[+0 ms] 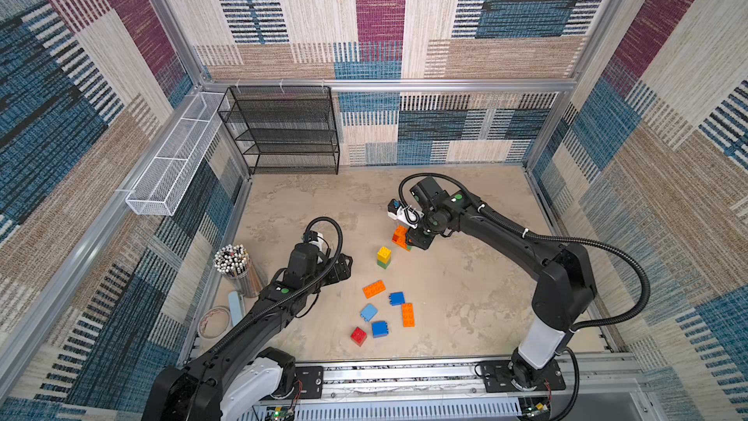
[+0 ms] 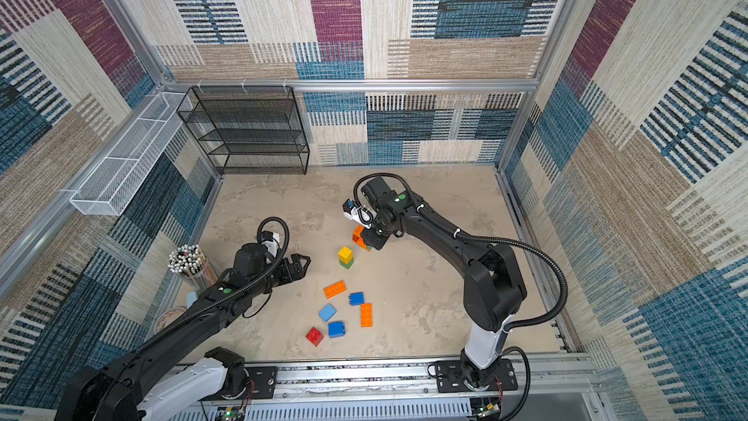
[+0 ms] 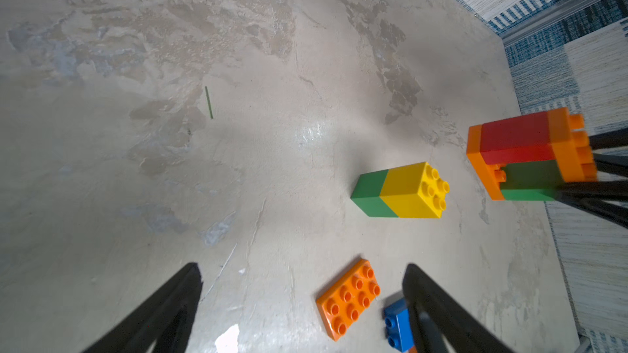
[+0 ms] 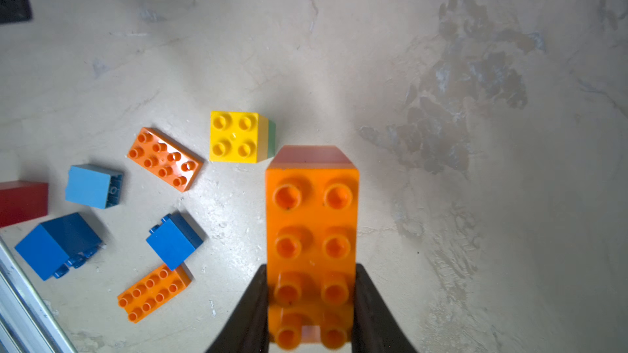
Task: Assemble the letter p with lego
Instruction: Assemble the lego brick with the lego brick.
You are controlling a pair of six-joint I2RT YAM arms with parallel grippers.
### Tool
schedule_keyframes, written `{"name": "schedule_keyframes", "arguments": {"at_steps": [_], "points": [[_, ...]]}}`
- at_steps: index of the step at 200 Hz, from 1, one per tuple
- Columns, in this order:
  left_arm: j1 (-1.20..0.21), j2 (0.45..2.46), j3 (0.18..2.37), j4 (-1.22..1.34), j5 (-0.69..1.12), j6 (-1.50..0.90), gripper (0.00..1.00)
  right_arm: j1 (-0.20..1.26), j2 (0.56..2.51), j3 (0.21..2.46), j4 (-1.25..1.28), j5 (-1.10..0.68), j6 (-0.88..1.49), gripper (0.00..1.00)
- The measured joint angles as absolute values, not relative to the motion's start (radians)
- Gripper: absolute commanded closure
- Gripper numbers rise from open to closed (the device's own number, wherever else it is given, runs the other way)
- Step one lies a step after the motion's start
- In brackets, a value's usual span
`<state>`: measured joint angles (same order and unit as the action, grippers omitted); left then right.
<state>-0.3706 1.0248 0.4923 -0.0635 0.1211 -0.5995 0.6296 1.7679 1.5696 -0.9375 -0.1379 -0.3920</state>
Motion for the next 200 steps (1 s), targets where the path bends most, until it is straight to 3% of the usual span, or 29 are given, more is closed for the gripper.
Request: {"name": "schedule_keyframes", "arguments": {"at_steps": [88,200], "points": [[-0.371,1.166,0.580,0.027,0.220,-0.599,0.08,0.747,1.889,1.794,-1.103,-0.099,-0.278,0.83],[-0.372,1.224,0.615,0.127,0.317,-0.603,0.13,0.766,1.928,1.791,-1.145,-0.068,-0.225,0.83]]}}
